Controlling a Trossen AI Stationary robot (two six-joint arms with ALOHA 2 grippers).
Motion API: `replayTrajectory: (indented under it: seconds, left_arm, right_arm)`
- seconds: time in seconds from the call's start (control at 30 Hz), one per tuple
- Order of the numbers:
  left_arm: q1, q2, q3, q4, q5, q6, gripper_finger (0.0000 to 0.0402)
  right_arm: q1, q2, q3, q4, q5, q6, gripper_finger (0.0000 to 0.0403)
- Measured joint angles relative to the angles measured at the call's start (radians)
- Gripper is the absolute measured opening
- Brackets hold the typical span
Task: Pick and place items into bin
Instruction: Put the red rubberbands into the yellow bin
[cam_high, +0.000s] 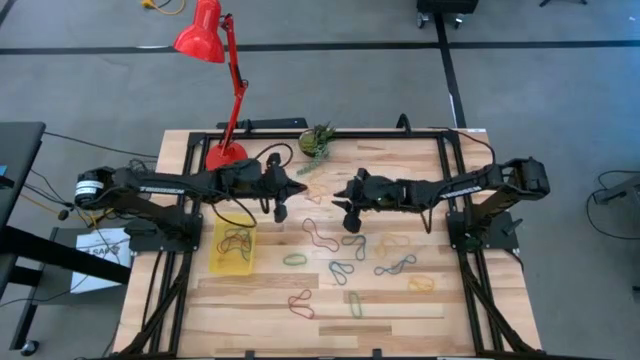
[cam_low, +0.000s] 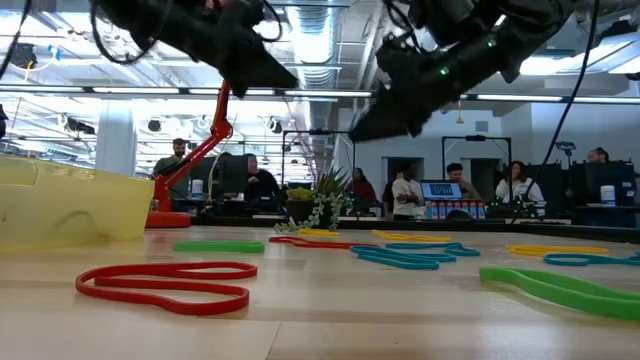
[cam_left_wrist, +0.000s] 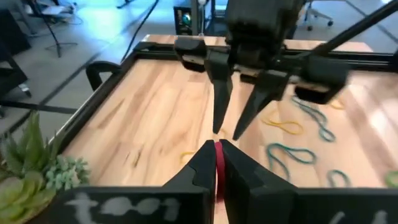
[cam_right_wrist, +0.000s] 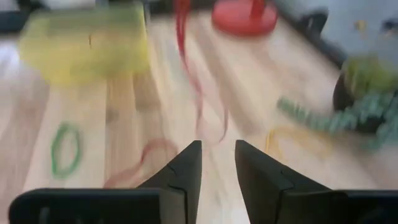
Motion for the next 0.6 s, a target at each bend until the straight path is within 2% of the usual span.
replayTrajectory:
  seconds: [0.1,0.33,0.47,0.6]
  left_arm:
    - [-0.001,-0.114,0.018,-0.175,0.011,-0.028,0.0000]
    - [-0.026,-0.336,0.135,-0.783,-0.036,-0.184,0.0000]
    - [-0.072,-0.393,0.137,-1.026,-0.053,-0.331,0.0000]
    - [-0.141,-0.392,0.136,-1.238,-0.054,-0.441,0.0000]
  right_arm:
    - [0.014,0.000,0.000,-0.053,0.000,0.001,0.0092]
    - [0.025,0.000,0.000,-0.046,0.000,0.001,0.0092]
    - [0.023,0.000,0.000,-0.045,0.003,0.001,0.0092]
    - [0.023,0.000,0.000,-0.040,0.006,0.001,0.0092]
